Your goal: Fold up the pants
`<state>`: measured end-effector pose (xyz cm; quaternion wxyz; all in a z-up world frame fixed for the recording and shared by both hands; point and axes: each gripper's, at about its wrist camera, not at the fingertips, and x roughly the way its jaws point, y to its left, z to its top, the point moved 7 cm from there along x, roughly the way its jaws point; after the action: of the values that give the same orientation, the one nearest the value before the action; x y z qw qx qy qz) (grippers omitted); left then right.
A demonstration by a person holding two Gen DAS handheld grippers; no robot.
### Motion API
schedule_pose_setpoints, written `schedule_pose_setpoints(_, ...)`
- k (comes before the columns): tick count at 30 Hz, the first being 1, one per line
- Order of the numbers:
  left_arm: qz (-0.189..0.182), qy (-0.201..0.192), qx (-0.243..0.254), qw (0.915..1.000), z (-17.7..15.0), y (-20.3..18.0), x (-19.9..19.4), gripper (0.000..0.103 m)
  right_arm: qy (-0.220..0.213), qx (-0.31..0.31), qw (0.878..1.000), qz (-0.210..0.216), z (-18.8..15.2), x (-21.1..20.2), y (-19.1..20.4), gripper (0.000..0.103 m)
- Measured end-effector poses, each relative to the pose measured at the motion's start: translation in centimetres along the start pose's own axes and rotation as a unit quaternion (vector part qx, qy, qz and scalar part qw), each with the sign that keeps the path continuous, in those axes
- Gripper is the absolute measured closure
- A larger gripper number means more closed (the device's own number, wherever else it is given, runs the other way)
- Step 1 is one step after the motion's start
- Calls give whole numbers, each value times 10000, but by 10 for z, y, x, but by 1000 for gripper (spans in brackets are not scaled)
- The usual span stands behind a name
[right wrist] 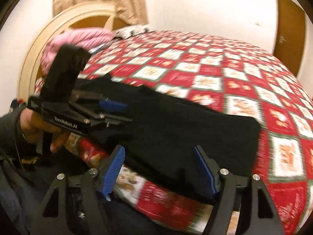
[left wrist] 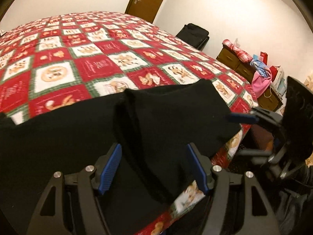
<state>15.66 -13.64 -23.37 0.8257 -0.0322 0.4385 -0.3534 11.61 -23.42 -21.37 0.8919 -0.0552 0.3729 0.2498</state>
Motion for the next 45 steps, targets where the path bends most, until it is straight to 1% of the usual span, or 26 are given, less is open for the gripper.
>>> schedule_pose_setpoints(1,63,-22,32,10000,2,-2,2,38,-52,95,9999,-60,0,-5,-8,31)
schedule_pose_setpoints(2,133,-46,80,9999,4,-2,3,46,-115,211,9996,-129,0,-10,-17,31)
schedule_pose_setpoints(3,235,-38,147,9996,6,-4,4,61,-162,342,9990,-224,1,-15,-27,31)
schedule_pose_setpoints(4,334,-27,185,9993,7,-3,5,70,-202,480,9980,-352,1,-19,-38,31)
schedule_pose_setpoints(5,402,-14,207,9990,8,-1,4,87,-246,631,9967,-440,1,-22,-47,31)
schedule_pose_setpoints(8,404,-45,292,9987,7,-1,-1,91,-264,999,9936,-457,-1,-21,-65,31)
schedule_pose_setpoints(11,459,-165,353,9982,8,-1,-9,92,-274,1188,9913,-498,-4,-19,-74,31)
schedule_pose_setpoints(14,523,-290,234,9979,9,8,-21,93,-410,1205,9912,-371,-2,-23,-71,31)
schedule_pose_setpoints(18,539,-137,106,9984,3,21,-21,93,-602,1010,9929,-199,6,-25,-56,31)
schedule_pose_setpoints(20,549,-80,94,9984,1,22,-14,93,-544,959,9938,-107,9,-15,-52,31)
schedule_pose_setpoints(22,556,-59,16,9984,2,23,-9,91,-292,1045,9939,-210,9,6,-61,31)
schedule_pose_setpoints(24,496,-91,-91,9987,2,25,-8,86,228,1362,9899,-304,-2,32,-78,31)
schedule_pose_setpoints(25,506,-80,-74,9987,1,25,-8,84,260,1492,9882,-217,-5,38,-83,31)
schedule_pose_setpoints(28,604,-88,-6,9981,-1,26,-11,77,74,1470,9890,-121,-1,27,-82,31)
schedule_pose_setpoints(29,620,-101,-23,9980,-1,26,-14,73,7,1433,9895,-178,1,21,-80,31)
schedule_pose_setpoints(30,680,-159,-38,9975,0,27,-18,65,-94,1384,9900,-263,4,15,-78,31)
schedule_pose_setpoints(31,733,-224,-26,9971,0,27,-21,60,-172,1324,9907,-278,6,10,-76,31)
schedule_pose_setpoints(32,797,-275,12,9964,0,27,-24,52,-187,1260,9916,-241,7,6,-72,31)
schedule_pose_setpoints(33,958,-327,101,9948,0,27,-27,47,-176,1173,9927,-207,7,4,-67,31)
schedule_pose_setpoints(35,1283,-350,246,9908,1,30,-29,47,-86,932,9952,-293,4,5,-59,31)
schedule_pose_setpoints(36,1384,-339,305,9893,1,30,-29,47,21,781,9959,-451,0,10,-57,31)
schedule_pose_setpoints(38,1498,-283,301,9878,1,33,-27,47,380,603,9949,-719,-12,25,-57,31)
schedule_pose_setpoints(39,1525,-281,301,9874,1,34,-27,47,444,566,9944,-768,-15,28,-57,31)
schedule_pose_setpoints(42,1542,-280,235,9874,0,38,-30,47,325,522,9953,-748,-15,24,-57,31)
schedule_pose_setpoints(44,1586,-281,210,9867,-1,42,-35,46,142,614,9956,-692,-11,18,-59,31)
schedule_pose_setpoints(45,1622,-295,195,9861,0,45,-38,41,-8,706,9954,-653,-8,14,-60,31)
